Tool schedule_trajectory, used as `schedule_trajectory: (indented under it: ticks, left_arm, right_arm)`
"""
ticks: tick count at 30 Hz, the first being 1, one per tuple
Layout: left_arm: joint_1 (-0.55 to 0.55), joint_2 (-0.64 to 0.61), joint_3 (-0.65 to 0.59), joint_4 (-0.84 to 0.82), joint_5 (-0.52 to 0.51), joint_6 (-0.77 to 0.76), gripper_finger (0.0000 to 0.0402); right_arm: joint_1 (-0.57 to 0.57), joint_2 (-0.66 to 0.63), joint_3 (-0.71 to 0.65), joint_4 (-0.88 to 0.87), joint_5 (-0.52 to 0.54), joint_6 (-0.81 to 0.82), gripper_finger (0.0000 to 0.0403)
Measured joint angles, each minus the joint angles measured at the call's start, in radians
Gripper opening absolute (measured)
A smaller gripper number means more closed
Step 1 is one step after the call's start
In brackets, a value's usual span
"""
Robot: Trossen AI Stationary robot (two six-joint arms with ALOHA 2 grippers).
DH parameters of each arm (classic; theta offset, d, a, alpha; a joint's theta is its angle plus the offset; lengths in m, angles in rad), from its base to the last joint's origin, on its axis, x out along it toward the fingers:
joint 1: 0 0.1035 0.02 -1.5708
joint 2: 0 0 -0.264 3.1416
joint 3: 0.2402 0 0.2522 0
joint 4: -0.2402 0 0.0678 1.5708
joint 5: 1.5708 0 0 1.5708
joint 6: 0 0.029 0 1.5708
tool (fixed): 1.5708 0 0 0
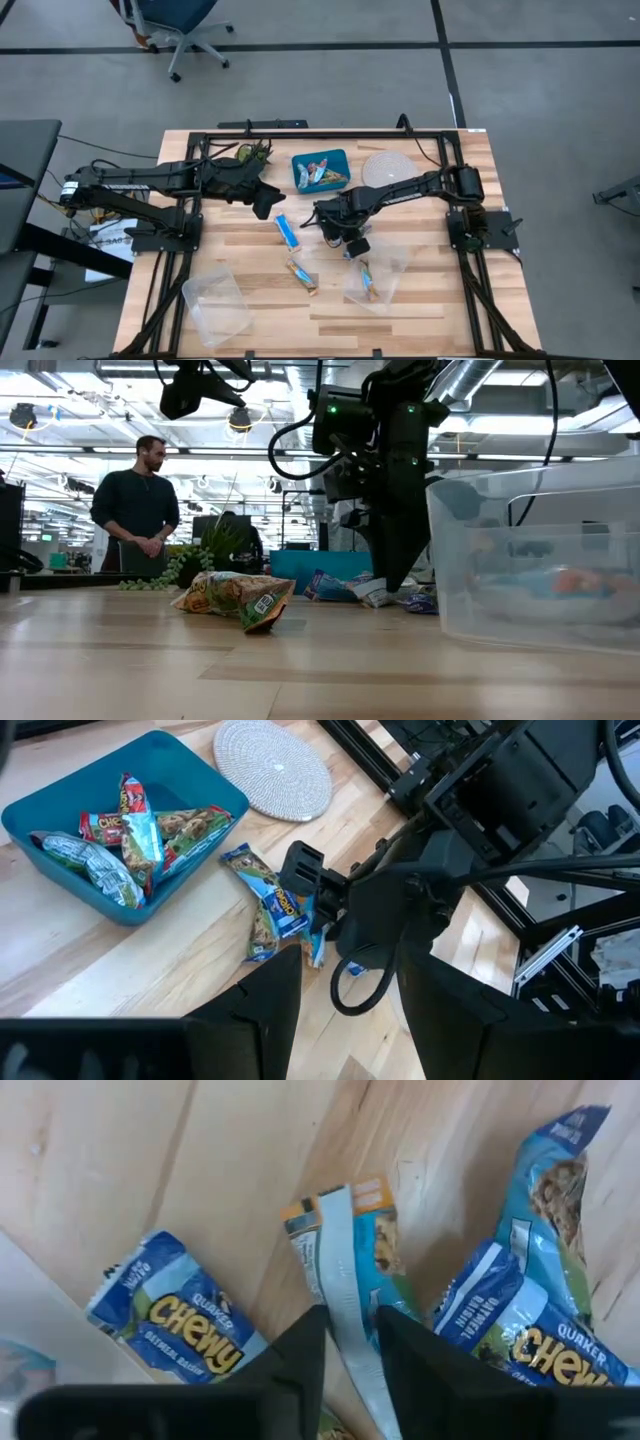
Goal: Pick and place Granola Bars by type
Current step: Put the yellow granola bar into the right transparent bin
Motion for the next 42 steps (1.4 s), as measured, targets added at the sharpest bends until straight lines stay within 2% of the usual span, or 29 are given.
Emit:
schedule_trajectory:
  ticks: [11, 18, 22, 27, 32, 38, 42]
  left_arm:
    - [0.000, 0.000, 0.000, 0.000, 0.000, 0.006, 0.0157]
    - [0.000, 0.000, 0.000, 0.001, 0.017, 0.057, 0.0157]
    - [0.000, 0.000, 0.000, 0.001, 0.102, 0.137, 0.0157]
    - [0.000, 0.000, 0.000, 0.018, 0.256, 0.228, 0.0157]
    - [0.000, 0.000, -0.001, 0.122, 0.402, 0.305, 0.0157]
    - [-0.009, 0.000, -0.001, 0.231, 0.479, 0.350, 0.0157]
    - [-0.028, 0.006, 0.000, 0.242, 0.528, 0.399, 0.0157]
  right_arm:
    - [-0.004, 0.000, 0.005, -0.039, -0.003, -0.008, 0.0007]
    - [-0.026, -0.001, 0.113, -0.148, -0.044, 0.015, 0.0002]
    - [-0.054, -0.038, 0.215, -0.191, -0.146, 0.083, 0.0002]
    - [-0.086, -0.123, 0.314, -0.257, -0.245, 0.190, 0.0001]
    - [-0.092, -0.217, 0.376, -0.396, -0.348, 0.337, 0.0001]
    - [-0.017, -0.304, 0.381, -0.486, -0.385, 0.553, 0.0000]
    - [0.075, -0.308, 0.380, -0.504, -0.384, 0.683, 0.0000]
